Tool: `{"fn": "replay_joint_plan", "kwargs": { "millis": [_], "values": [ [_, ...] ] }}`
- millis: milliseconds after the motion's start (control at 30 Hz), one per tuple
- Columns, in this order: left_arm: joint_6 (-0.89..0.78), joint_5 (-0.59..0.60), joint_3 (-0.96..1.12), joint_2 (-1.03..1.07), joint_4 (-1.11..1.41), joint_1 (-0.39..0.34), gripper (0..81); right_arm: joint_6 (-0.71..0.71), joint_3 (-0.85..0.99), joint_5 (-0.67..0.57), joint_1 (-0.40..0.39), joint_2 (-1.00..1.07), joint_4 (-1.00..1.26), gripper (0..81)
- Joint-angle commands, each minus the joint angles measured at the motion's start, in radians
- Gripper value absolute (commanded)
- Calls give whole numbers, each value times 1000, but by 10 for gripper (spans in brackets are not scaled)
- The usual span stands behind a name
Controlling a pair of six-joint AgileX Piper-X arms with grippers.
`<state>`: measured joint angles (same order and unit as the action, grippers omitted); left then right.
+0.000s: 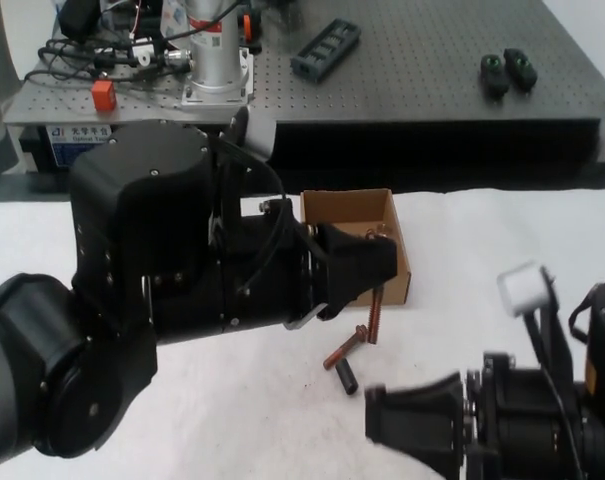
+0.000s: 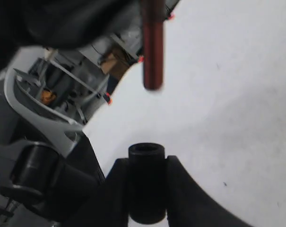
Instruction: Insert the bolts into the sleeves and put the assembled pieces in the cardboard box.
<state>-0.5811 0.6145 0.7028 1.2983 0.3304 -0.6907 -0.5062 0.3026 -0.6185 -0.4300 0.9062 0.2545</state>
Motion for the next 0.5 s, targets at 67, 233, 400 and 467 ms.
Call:
{"fn": "replay_joint_plan", "kwargs": {
  "millis": [67, 233, 400, 467],
  "values": [
    [-25, 25, 4, -5, 32, 4, 6, -17, 4, 25, -3, 3, 61, 4],
    [-25, 28, 4, -5, 32, 4, 6, -17, 4, 59, -3, 3, 67, 4],
    [-26, 73, 4, -5, 32, 4, 6, -17, 4, 70, -3, 3, 106, 4],
    [-29, 80, 4, -5, 32, 4, 6, -17, 4, 99, -3, 3, 119, 4]
  ]
}}
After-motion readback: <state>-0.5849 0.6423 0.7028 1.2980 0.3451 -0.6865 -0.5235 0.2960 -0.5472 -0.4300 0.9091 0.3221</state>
